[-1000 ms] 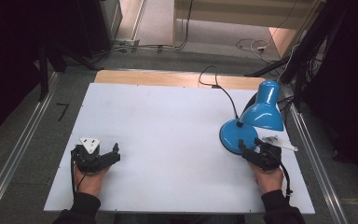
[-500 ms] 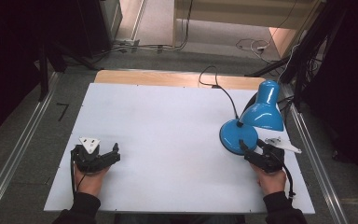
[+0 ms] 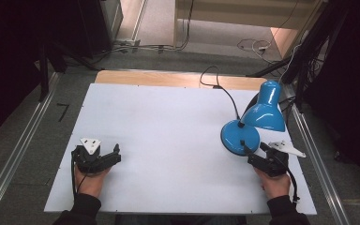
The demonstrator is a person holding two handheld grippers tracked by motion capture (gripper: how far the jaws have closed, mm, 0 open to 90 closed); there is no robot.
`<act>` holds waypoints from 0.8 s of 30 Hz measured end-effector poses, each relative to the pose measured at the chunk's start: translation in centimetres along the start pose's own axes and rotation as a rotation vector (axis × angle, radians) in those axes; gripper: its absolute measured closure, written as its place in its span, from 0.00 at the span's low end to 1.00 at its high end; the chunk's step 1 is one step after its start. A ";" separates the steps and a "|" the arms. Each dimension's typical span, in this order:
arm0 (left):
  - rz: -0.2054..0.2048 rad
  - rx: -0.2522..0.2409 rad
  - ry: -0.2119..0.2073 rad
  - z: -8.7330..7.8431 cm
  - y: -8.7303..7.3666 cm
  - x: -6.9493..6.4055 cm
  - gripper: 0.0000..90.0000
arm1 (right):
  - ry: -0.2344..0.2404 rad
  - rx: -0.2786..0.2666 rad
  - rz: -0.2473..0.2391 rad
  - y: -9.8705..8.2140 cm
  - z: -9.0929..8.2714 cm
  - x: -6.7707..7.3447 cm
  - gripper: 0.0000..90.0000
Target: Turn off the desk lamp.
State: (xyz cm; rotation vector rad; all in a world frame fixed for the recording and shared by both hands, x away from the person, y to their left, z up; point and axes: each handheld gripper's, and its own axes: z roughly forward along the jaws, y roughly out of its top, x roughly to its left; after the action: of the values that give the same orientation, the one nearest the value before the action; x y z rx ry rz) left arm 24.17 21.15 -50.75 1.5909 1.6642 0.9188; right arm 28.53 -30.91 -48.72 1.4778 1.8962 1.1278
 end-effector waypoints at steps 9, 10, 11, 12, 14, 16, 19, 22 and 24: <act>0.001 0.002 -0.001 0.0 0.0 -0.1 0.06 | -0.015 -0.002 0.004 -0.3 -0.7 -0.6 0.29; 0.001 0.002 -0.001 0.0 0.0 -0.1 0.06 | -0.015 -0.002 0.004 -0.3 -0.7 -0.6 0.29; 0.001 0.002 -0.001 0.0 0.0 -0.1 0.06 | -0.017 -0.005 0.003 -0.3 -0.8 -0.6 0.29; 0.001 0.002 -0.001 0.0 0.0 0.0 0.06 | -0.019 -0.005 0.002 -0.3 -0.9 -0.7 0.29; -0.002 0.002 0.000 0.0 0.0 0.0 0.06 | -0.022 -0.006 0.002 -0.4 -1.1 -0.8 0.29; -0.003 0.003 0.003 0.0 0.0 0.0 0.06 | -0.029 -0.006 0.006 -0.6 -1.4 -1.1 0.29; -0.003 0.002 0.002 0.0 0.0 0.1 0.06 | -0.038 -0.004 0.004 -0.7 -1.7 -1.3 0.29; -0.005 0.000 0.002 -0.1 0.0 0.1 0.06 | -0.057 -0.002 0.010 -1.1 -2.2 -1.8 0.29; -0.006 0.002 0.001 -0.1 0.0 0.1 0.06 | -0.071 0.004 0.010 -1.4 -2.4 -2.1 0.29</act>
State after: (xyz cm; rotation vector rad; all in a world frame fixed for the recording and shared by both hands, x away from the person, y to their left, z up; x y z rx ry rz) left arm 24.13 21.26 -50.71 1.5863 1.6704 0.9158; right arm 26.48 -33.74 -48.79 1.5108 1.8458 1.0621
